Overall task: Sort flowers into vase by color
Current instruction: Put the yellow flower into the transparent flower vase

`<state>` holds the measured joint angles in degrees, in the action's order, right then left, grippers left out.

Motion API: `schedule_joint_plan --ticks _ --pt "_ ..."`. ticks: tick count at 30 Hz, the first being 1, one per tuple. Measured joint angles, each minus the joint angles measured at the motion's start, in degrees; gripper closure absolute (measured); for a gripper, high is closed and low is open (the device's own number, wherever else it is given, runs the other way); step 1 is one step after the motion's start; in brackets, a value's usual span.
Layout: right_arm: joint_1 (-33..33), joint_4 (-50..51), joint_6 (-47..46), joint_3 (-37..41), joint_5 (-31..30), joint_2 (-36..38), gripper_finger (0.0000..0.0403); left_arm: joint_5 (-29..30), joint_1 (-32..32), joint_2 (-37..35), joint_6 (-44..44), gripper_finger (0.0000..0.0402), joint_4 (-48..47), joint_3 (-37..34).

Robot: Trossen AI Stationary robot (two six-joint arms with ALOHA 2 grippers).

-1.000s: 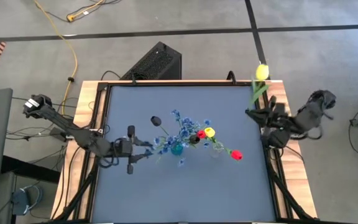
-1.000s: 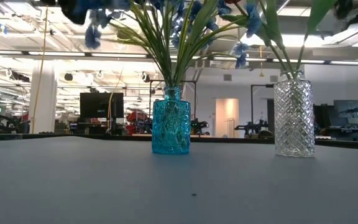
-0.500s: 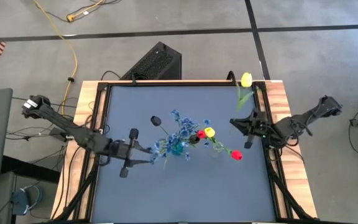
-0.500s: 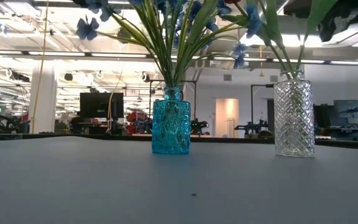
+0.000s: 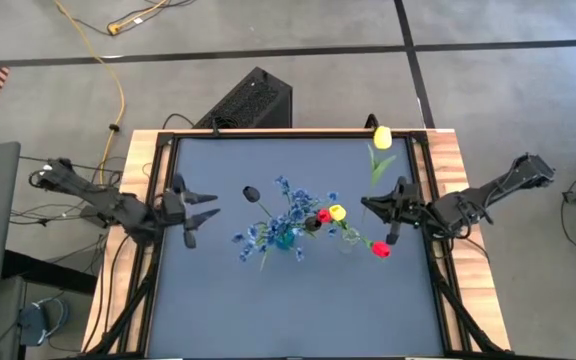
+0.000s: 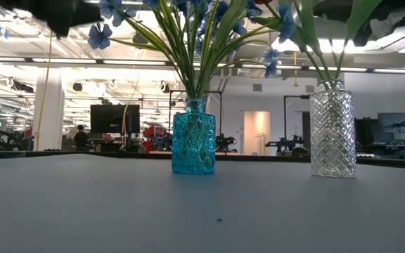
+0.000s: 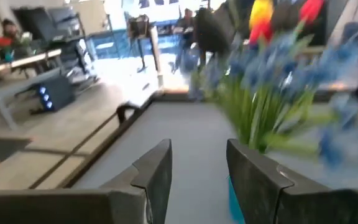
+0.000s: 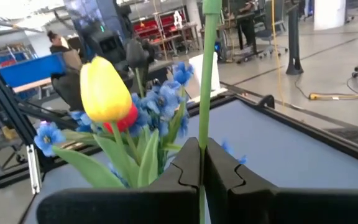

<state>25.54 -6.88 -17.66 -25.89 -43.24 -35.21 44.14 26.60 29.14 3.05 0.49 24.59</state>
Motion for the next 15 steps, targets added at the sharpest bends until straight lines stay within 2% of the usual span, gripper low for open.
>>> schedule_joint_plan --ticks 6,12,15 --pt "-0.97 -2.18 -0.02 -0.02 -0.02 -2.25 0.0374 0.31 -2.25 -3.96 -6.25 0.0260 2.11 -10.73" --pt "-0.83 -3.78 -1.09 -0.04 0.28 -4.53 0.0375 -4.11 -3.02 -5.22 -8.30 0.0260 14.49 -19.45" --pt "-0.83 -4.64 -1.58 -0.04 1.16 -5.91 0.0376 -4.44 -3.02 -5.21 -6.97 0.0260 18.56 -21.66"
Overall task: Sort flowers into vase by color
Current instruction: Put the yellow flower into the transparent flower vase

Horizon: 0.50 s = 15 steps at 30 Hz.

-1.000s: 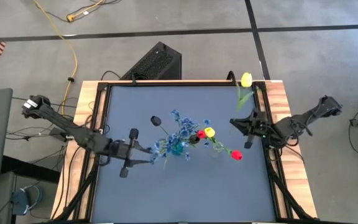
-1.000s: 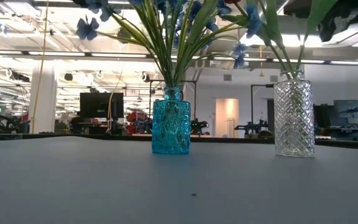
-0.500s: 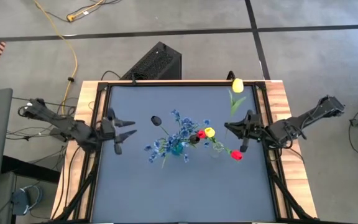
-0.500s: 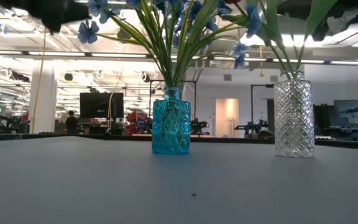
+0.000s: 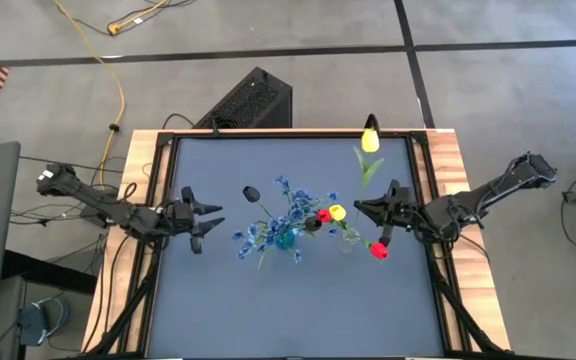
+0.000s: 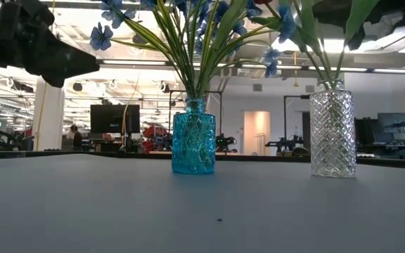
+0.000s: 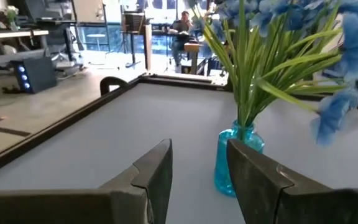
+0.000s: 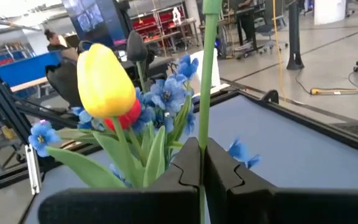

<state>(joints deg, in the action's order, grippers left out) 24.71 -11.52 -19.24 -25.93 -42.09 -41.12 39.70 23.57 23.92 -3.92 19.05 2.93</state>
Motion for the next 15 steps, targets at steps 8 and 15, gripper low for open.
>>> schedule_joint_plan --ticks 8,15 --pt "0.00 -1.69 -0.81 0.00 0.00 -4.62 0.0376 -0.37 0.00 0.02 -0.09 0.0260 -0.01 -0.30" --pt "2.56 -2.13 -0.81 0.00 -1.65 -6.82 0.0373 -0.78 0.00 0.02 -0.33 0.0260 -0.04 -0.30"
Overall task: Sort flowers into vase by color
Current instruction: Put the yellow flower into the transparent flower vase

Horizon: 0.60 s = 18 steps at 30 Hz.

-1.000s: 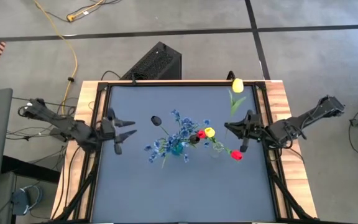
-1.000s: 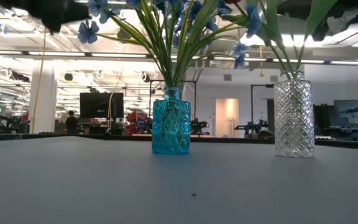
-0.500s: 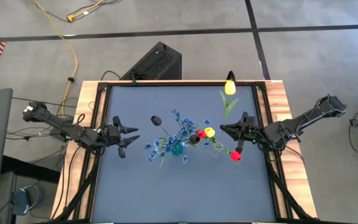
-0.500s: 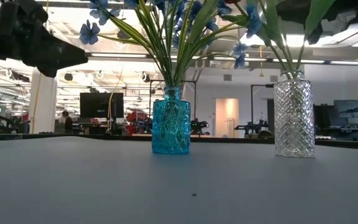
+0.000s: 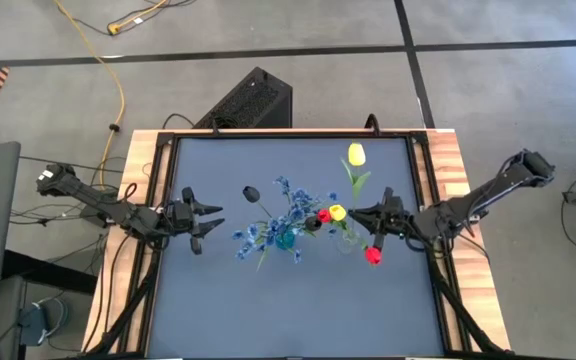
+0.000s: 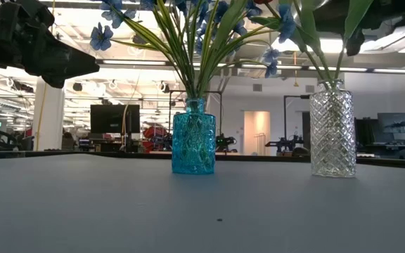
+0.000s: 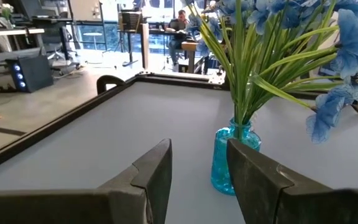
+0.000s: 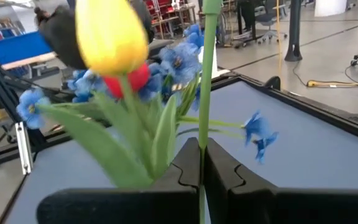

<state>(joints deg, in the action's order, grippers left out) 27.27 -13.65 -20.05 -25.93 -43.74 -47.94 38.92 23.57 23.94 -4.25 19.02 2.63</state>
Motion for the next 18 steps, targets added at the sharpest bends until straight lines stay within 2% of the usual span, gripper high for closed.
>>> schedule_joint_plan --ticks 9,18 --pt "6.72 0.79 -0.04 0.00 -13.48 -3.98 0.0373 -0.05 0.00 0.00 -0.58 0.0260 0.98 0.02" --pt "7.38 -0.18 -0.04 0.00 -14.59 -8.54 0.0365 -0.13 0.00 0.00 -3.19 0.0260 1.58 0.04"
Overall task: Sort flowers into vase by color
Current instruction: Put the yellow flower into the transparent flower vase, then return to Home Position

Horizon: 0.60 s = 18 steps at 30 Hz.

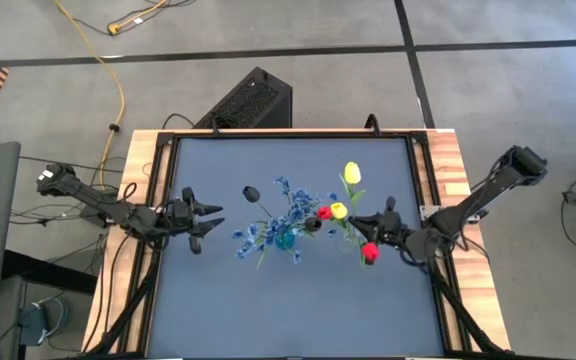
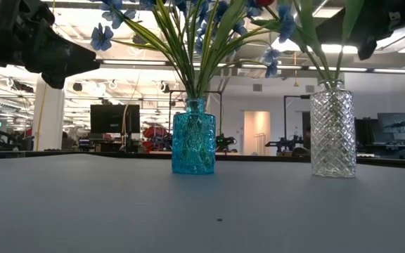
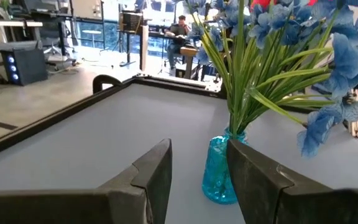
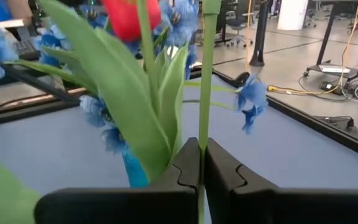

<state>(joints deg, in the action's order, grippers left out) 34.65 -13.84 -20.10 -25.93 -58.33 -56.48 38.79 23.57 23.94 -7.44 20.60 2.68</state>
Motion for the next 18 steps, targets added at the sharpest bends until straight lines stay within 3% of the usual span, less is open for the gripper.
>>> schedule_joint_plan --ticks 7,18 --pt "0.00 -0.11 -0.37 0.00 1.12 0.21 0.0325 -0.02 0.00 0.00 -0.85 0.0260 0.16 0.00" --pt "0.35 2.97 4.85 -0.24 1.86 6.48 0.0251 -0.75 0.00 -0.02 -0.80 0.0260 2.20 0.02"
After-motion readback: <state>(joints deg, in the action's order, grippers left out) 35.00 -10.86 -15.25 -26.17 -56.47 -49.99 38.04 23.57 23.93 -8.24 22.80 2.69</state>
